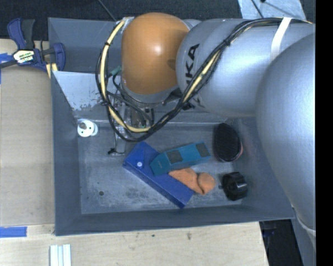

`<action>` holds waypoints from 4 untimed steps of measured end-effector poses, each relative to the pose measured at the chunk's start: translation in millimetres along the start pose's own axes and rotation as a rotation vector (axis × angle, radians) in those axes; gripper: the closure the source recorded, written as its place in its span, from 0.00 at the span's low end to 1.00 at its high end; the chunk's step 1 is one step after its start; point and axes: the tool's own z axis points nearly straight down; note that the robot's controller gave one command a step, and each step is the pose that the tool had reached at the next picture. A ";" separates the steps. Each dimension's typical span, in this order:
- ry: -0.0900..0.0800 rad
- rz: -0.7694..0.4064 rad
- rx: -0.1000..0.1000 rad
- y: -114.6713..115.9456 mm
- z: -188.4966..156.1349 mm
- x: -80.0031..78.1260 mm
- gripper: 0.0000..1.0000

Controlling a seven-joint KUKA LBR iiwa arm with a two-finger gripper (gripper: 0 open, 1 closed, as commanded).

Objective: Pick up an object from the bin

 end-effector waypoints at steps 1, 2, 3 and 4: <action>-0.008 0.003 -0.002 -1.1 -5.5 -1.7 0.00; -0.014 -0.071 -0.003 -30.6 23.0 20.7 0.00; -0.007 -0.009 -0.001 -57.6 43.9 19.8 0.00; -0.007 -0.030 0.000 -71.4 51.2 22.9 0.00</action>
Offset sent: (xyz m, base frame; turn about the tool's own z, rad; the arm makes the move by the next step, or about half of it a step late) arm -0.0499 -0.0728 -0.0617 -0.1483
